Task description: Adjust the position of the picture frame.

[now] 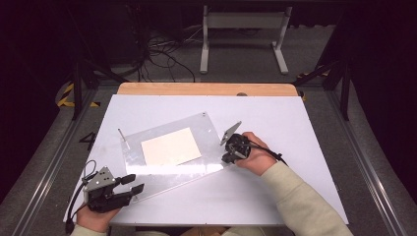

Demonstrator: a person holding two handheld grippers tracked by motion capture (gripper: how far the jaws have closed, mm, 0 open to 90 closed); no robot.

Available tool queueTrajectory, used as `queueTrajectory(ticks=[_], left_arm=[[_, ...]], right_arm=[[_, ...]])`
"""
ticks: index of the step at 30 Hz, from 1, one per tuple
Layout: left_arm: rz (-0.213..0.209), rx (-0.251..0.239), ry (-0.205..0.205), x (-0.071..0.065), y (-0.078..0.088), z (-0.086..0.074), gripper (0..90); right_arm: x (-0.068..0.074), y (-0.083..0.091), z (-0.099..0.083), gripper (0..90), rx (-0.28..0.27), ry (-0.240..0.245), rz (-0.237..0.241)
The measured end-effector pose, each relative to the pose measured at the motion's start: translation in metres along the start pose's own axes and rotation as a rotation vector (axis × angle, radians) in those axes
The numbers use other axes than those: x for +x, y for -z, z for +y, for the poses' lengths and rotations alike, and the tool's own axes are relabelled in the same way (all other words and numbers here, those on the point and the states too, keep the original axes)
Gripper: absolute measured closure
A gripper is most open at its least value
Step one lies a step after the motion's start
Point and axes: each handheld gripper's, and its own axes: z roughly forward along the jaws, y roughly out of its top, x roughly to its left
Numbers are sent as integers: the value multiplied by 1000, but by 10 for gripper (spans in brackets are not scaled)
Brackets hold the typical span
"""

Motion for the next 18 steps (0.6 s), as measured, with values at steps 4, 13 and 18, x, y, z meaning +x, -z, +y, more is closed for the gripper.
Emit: queueTrajectory(ticks=[4,13,18], left_arm=[[2,26,1,1,7,-6,493],[23,91,30,3,11,-15,680],[71,124,-69,-8,9,-10,842]], right_arm=[[26,5,-10,847,7,29,44],[62,9,-25,847,-25,48,68],[61,9,-30,848,-64,20,80]])
